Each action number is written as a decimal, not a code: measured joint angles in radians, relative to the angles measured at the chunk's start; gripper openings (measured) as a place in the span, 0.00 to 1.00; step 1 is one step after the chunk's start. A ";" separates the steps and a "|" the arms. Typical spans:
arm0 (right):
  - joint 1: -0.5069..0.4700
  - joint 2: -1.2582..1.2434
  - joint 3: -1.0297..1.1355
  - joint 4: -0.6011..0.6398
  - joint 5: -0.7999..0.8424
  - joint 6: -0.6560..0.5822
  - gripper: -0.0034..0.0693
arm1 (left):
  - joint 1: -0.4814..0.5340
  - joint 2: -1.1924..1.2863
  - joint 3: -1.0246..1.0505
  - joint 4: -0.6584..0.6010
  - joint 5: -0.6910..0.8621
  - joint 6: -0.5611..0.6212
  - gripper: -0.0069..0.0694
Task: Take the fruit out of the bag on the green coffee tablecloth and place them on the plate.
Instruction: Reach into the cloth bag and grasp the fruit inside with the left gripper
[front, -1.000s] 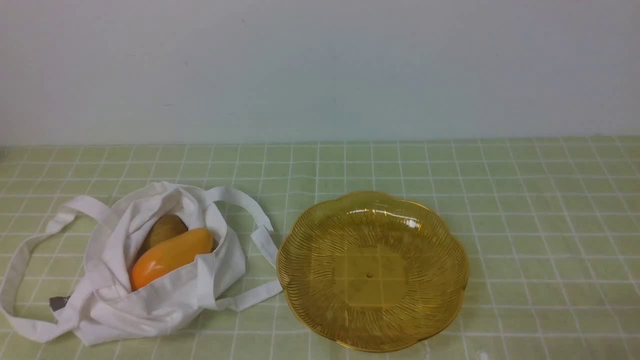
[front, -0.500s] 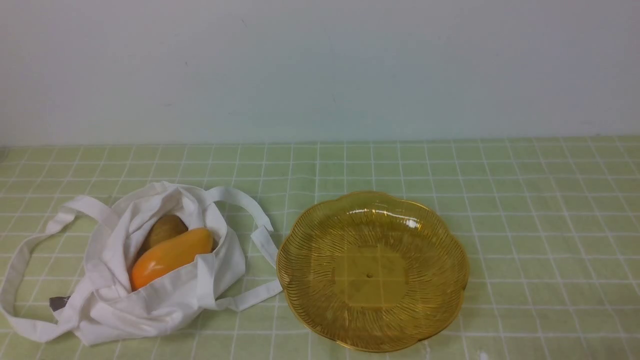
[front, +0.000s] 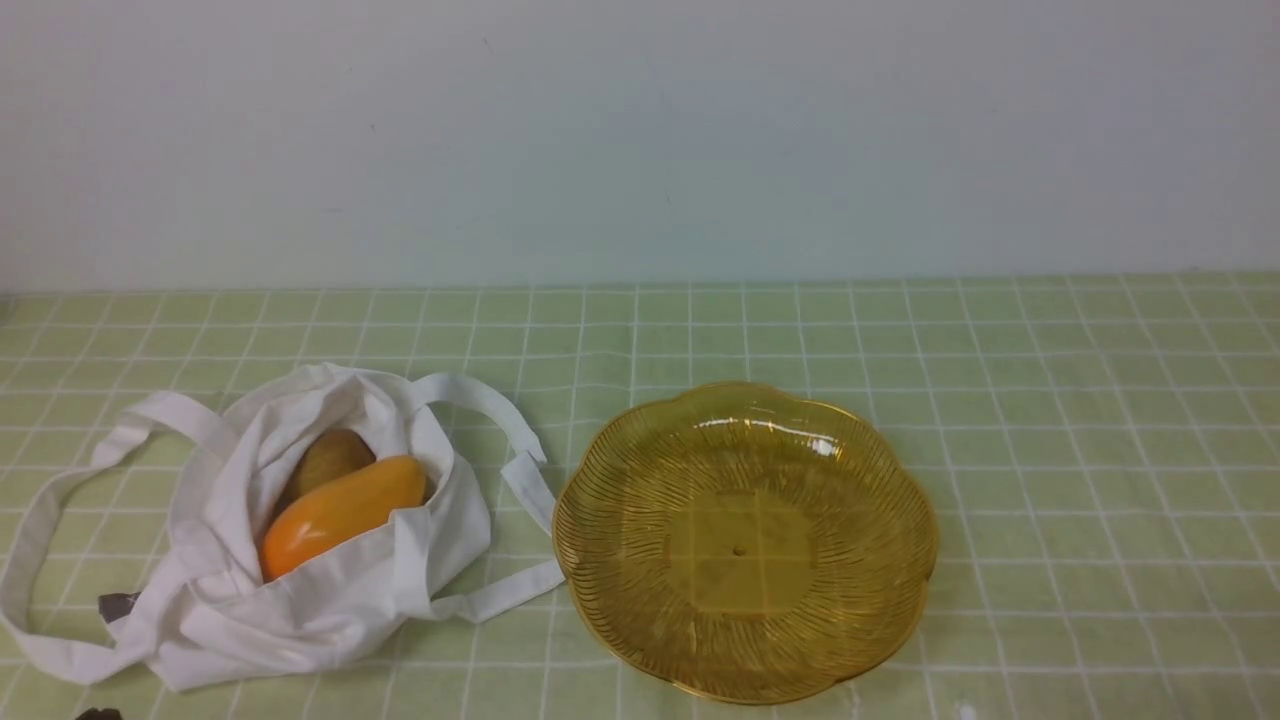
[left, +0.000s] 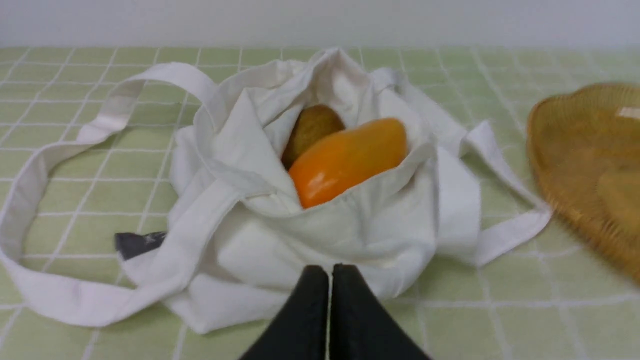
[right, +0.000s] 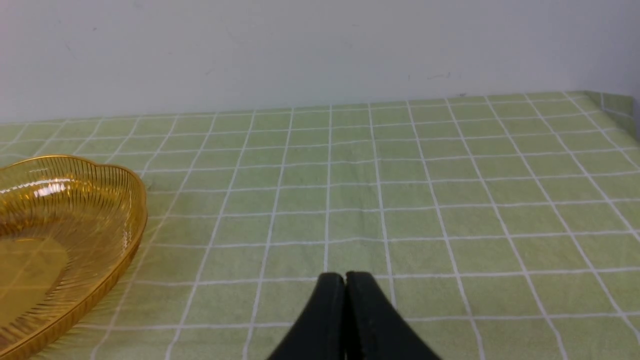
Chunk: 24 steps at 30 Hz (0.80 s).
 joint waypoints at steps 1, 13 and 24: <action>0.000 0.000 0.000 0.000 0.000 0.000 0.03 | 0.000 0.000 0.000 -0.062 -0.034 -0.021 0.08; 0.000 0.000 0.000 0.000 0.000 0.000 0.03 | 0.000 0.000 -0.046 -0.432 -0.538 -0.078 0.08; 0.000 0.000 0.000 0.000 0.000 0.000 0.03 | 0.000 0.294 -0.617 -0.213 0.109 0.043 0.08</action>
